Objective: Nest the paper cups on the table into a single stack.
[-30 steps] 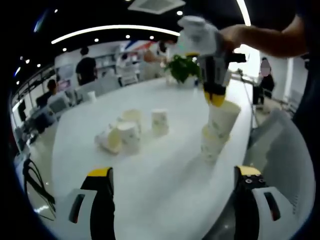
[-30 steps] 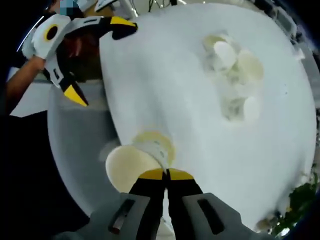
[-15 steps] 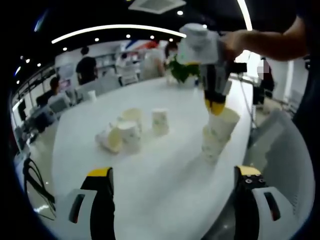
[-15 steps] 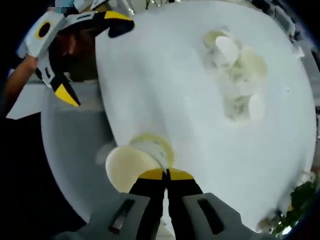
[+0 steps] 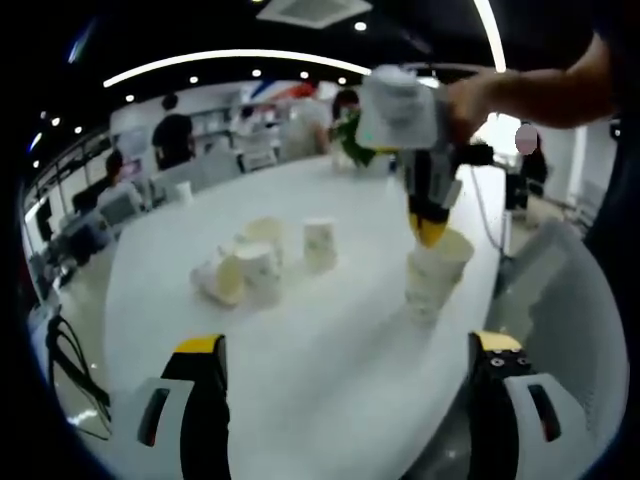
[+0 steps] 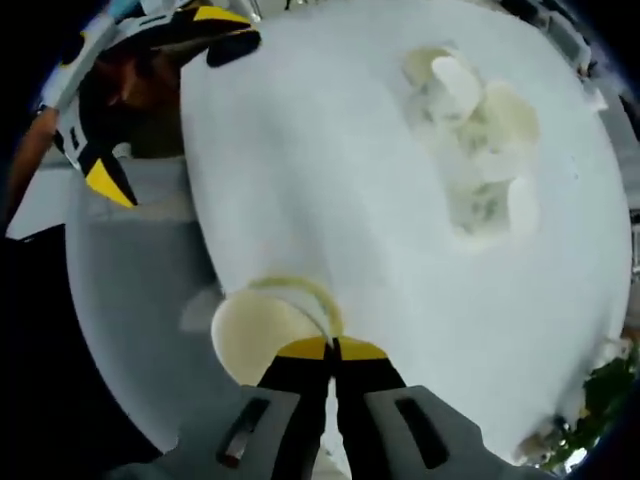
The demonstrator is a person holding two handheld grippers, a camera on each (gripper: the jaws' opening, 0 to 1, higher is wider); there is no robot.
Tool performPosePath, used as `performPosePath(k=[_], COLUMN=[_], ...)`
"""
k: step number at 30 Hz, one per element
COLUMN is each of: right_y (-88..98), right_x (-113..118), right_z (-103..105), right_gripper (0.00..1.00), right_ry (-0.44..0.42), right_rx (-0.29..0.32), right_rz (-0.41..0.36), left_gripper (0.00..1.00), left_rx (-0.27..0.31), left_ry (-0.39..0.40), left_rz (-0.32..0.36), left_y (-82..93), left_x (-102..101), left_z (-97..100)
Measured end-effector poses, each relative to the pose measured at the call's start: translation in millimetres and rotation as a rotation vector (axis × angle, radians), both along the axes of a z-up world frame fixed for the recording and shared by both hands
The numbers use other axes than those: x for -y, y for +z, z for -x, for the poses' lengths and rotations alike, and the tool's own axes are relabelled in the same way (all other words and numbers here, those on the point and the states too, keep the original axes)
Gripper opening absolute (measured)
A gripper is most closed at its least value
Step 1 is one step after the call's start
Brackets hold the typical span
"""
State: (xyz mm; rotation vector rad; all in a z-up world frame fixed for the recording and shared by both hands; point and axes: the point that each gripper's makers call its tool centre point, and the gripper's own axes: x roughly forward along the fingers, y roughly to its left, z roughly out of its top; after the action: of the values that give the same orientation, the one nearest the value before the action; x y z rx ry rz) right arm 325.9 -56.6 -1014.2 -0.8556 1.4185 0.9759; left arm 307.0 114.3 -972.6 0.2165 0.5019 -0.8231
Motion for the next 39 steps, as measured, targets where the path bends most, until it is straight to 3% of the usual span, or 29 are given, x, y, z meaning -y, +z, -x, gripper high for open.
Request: performPosePath(k=[5,13,15,17,22,29,31,34,39], right_y=[-6.5,-1.3,1.6,5.0,15.7,39.9,49.9,68.4,91.1], right_x=[2,-1,-3,-4,-11,-16,-20,-28,-16], right_z=[1,4,6,14,16,7,-2,-26,-50], right_gripper=[0.0,0.0,0.0,0.09,0.13,0.18,0.25,0.38,0.57], right_ry=[-0.012,0.007,0.004,-0.002,0.002,-0.034,-0.036,-0.036,-0.071], right_rx=[0.002,0.007,-0.01,-0.047,-0.057,-0.022,0.033,0.165,0.316], right_rz=[0.002,-0.018,-0.039,-0.055,-0.12,-0.226,-0.298,-0.444,-0.583], left_gripper=[0.98,0.98,0.98,0.98,0.98,0.98,0.98,0.98,0.98], left_rx=[0.003,0.005,0.004,0.003,0.005,0.004,0.002,0.006,0.013], left_ry=[-0.001,-0.004,-0.005,-0.008,-0.01,-0.013,-0.013,-0.012,-0.004], left_rz=[0.0,-0.003,-0.002,-0.005,-0.006,-0.003,0.001,0.011,0.041], left_y=[0.6,0.9,1.2,0.6,1.0,1.1,1.3,3.0,9.7], left_x=[-1,-1,0,0,0,1,1,2,5], left_z=[-0.8,-1.4,-1.4,-1.3,-1.2,-0.8,-0.9,-2.7,-7.7])
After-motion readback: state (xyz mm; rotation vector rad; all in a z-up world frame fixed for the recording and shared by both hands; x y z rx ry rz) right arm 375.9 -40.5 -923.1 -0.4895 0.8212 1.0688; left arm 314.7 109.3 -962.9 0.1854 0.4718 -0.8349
